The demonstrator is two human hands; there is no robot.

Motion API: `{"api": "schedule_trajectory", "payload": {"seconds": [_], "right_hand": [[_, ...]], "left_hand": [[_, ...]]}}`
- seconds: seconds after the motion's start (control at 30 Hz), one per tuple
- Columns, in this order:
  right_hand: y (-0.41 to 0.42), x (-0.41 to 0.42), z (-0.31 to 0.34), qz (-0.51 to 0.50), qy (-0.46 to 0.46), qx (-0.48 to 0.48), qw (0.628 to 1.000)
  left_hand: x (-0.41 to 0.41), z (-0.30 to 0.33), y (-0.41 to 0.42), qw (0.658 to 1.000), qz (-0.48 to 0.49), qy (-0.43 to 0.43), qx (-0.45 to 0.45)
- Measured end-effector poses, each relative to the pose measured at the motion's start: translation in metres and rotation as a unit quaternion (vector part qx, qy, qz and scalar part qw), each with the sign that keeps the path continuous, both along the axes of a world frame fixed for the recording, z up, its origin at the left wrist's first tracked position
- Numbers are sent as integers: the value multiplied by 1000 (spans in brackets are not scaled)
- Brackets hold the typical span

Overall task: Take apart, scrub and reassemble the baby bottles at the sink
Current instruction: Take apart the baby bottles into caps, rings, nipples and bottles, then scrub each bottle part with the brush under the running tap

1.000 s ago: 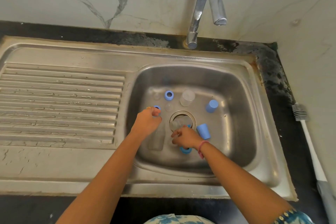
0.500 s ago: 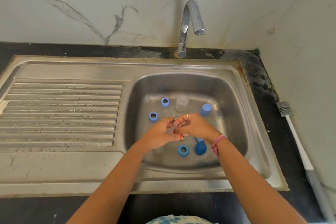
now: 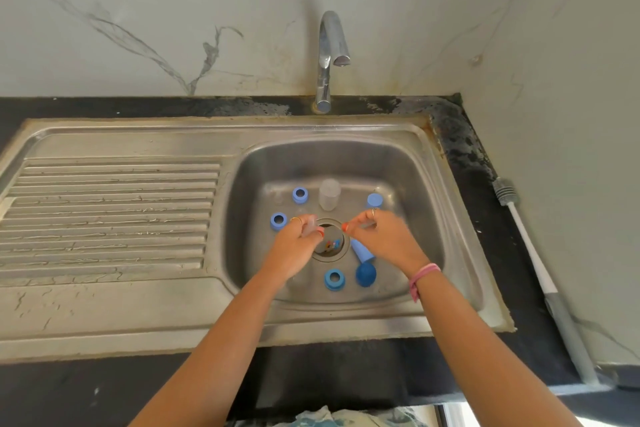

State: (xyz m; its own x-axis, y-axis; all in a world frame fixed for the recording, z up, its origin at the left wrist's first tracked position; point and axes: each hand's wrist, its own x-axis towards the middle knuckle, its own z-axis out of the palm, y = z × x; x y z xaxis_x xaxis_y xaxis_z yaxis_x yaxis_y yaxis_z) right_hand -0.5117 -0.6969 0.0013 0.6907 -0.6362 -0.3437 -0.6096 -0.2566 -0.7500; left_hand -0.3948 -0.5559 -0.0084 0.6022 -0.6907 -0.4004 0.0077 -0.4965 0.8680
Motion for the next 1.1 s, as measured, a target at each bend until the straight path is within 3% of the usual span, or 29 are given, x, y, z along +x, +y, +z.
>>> {"api": "schedule_trajectory", "payload": {"seconds": [0.17,0.27,0.43,0.67,0.83,0.97,1.1], "right_hand": [[-38,-38,17,-82,51,-222,970],[-62,-66,25,-138,159,-320,924],[-91,-98,28,-216,297,-297,881],[-97,-110,10,-256,315,-268,874],[-100,-106,14,-272,341,-255,863],[-94,-81,19,-267,294,-255,882],[-83,-41,25,-178,195,-303,916]], "left_hand": [[-12,4,-5,997,78,7,-23],[-16,6,-8,993,107,11,-40],[-23,15,-10,990,122,30,-66],[-9,26,-18,999,35,6,-32],[23,31,-34,998,-7,-64,26],[53,38,-61,989,-57,-116,66],[82,50,-97,983,-97,-133,75]]}}
